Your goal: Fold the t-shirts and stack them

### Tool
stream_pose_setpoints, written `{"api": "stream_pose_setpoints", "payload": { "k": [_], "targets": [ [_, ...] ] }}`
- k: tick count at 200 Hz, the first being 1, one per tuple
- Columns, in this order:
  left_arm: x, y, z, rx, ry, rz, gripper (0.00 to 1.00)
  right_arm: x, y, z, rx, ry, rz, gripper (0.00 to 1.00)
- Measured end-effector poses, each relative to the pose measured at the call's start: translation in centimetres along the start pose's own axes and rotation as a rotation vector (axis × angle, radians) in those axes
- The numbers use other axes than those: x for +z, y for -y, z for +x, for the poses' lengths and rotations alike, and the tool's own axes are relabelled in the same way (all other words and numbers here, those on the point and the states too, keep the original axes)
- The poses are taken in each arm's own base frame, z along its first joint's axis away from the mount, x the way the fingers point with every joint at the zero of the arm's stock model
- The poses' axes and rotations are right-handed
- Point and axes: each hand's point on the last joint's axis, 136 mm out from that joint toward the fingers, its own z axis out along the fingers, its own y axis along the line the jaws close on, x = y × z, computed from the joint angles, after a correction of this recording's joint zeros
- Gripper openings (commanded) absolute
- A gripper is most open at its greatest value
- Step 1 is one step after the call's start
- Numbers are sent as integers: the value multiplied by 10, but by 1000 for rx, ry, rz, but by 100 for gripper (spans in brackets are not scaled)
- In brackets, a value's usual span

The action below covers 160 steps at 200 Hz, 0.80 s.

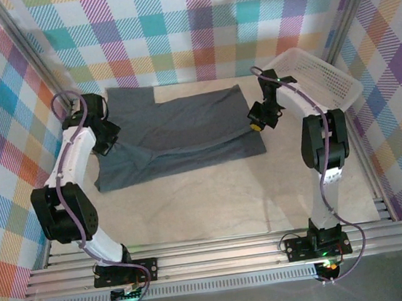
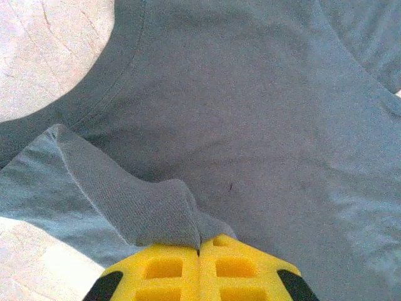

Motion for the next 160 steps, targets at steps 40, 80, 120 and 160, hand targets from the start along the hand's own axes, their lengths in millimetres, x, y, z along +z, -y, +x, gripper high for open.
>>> {"api": "stream_pose_setpoints", "payload": {
  "k": [40,80,120,160],
  "targets": [
    [20,2,-4,19,-23,-27,45,13,-2,-5,8,-21,1,38],
    [24,-3,-7,14,-9,-51,55,9,-3,-10,-39,-3,-5,54],
    [20,-57,30,-50,-58,-99,34,-3,17,18,-77,-7,-2,36],
    [61,-90,52,-135,-171,-176,23,17,19,35,-120,-50,12,28]
  ]
}}
